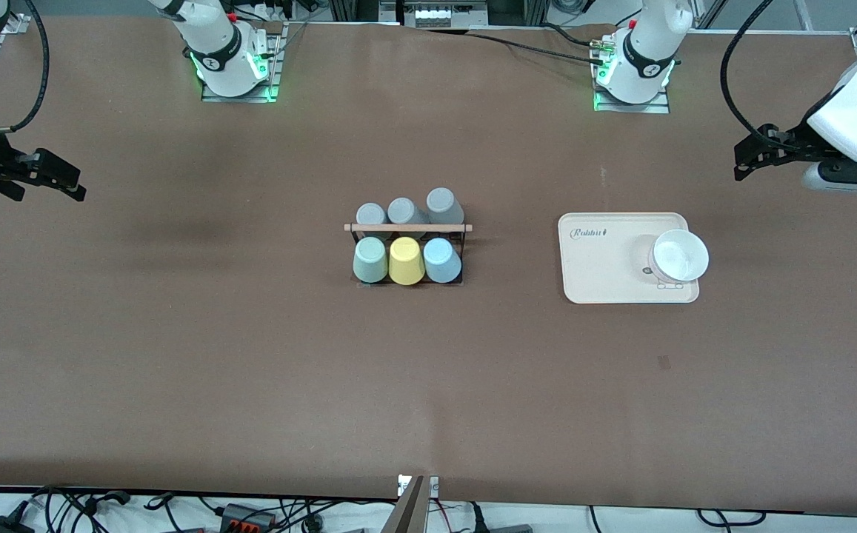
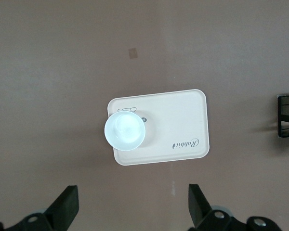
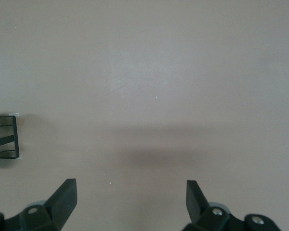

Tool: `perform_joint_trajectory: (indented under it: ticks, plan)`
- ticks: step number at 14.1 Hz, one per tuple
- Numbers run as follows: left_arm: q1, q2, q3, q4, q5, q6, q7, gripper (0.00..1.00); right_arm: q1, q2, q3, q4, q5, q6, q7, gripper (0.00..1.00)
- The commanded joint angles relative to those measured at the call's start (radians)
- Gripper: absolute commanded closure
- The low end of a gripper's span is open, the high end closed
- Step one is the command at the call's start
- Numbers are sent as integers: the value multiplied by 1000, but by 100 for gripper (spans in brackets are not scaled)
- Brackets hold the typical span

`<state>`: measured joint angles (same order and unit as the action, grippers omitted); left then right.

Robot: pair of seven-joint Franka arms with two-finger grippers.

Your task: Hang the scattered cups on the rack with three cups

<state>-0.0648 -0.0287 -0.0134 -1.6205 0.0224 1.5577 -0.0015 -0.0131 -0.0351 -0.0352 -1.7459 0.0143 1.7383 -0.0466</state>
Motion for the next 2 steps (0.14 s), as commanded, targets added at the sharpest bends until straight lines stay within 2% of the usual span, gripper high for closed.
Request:
perform_joint_trajectory:
  ticks: [1,2]
  plan:
    - [2,1,1,19,-15,-19,21,0,-16,-19,17,-11,-11,-13,-13,0]
    - [2,1,1,18,-15,-18,21,0,-16,-19,17,-11,-11,-14,-13,0]
